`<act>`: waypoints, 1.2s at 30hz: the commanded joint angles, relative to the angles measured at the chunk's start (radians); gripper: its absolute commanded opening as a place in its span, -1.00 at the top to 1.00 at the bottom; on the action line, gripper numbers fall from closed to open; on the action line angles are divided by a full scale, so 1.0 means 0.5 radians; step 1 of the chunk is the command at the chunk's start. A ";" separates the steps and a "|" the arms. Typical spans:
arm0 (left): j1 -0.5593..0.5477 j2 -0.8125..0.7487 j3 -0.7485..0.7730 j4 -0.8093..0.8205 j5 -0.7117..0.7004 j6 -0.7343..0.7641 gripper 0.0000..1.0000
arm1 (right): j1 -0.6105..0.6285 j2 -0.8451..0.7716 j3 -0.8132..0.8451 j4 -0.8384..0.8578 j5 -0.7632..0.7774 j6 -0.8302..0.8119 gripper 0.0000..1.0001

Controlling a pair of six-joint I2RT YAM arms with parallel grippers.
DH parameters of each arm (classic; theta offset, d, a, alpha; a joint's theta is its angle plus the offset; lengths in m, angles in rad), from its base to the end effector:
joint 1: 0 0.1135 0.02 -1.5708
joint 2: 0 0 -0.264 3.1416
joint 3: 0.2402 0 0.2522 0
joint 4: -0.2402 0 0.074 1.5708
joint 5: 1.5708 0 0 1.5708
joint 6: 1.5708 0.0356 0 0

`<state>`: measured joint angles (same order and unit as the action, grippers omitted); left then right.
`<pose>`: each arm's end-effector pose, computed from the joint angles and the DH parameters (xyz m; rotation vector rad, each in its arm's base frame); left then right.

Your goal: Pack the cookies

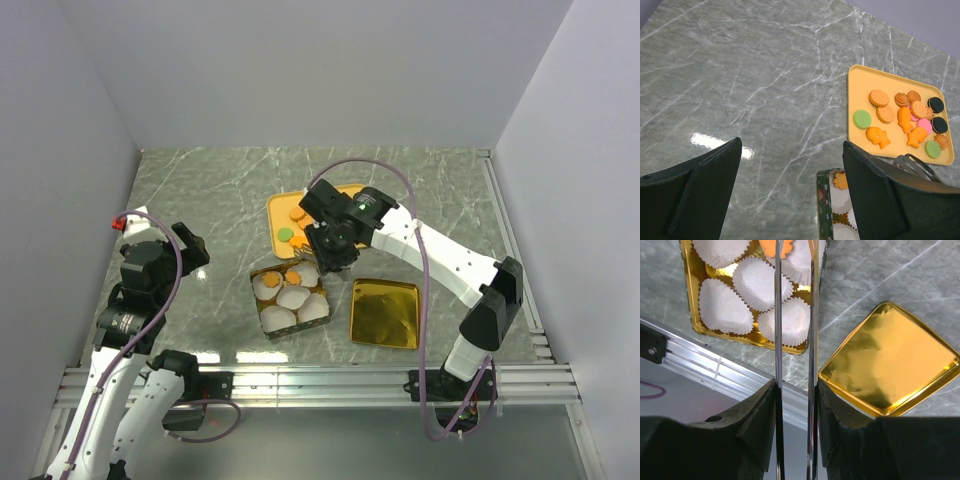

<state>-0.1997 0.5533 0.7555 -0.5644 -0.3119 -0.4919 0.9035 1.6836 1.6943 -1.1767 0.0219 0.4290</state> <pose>0.1239 -0.0139 0.3220 -0.4824 1.8565 -0.1642 0.2093 0.2644 0.3377 -0.6499 2.7146 0.3300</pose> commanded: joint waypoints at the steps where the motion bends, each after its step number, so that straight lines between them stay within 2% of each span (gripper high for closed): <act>1: 0.010 -0.018 0.002 0.058 0.001 0.002 -0.76 | 0.006 -0.054 0.173 -0.018 0.070 -0.017 0.16; 13: 0.010 -0.020 -0.002 0.046 -0.014 -0.016 -0.79 | -0.028 0.191 0.519 -0.125 0.198 -0.088 0.16; 14: 0.010 -0.033 -0.005 0.040 -0.011 -0.038 -0.81 | -0.046 0.237 0.544 -0.135 0.223 -0.091 0.14; 15: 0.010 -0.045 -0.026 0.046 0.010 -0.056 -0.99 | -0.055 0.262 0.572 -0.144 0.229 -0.094 0.14; 16: 0.010 -0.072 -0.032 0.061 0.034 -0.047 -0.99 | -0.064 0.286 0.627 -0.159 0.235 -0.100 0.13; 24: 0.010 -0.076 -0.035 0.052 -0.030 -0.053 -0.99 | -0.163 0.617 1.007 -0.267 0.287 -0.155 -0.14; 30: 0.013 -0.057 -0.045 0.080 0.022 -0.029 -0.90 | -0.227 0.765 1.124 -0.251 0.260 -0.174 -0.15; 36: 0.010 -0.064 -0.048 0.080 0.038 -0.032 -0.89 | -0.230 0.909 1.235 -0.233 0.309 -0.171 -0.15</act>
<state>-0.1997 0.5251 0.7364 -0.5625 -0.3107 -0.5125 0.7914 2.1193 2.2528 -1.3029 0.1459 0.3504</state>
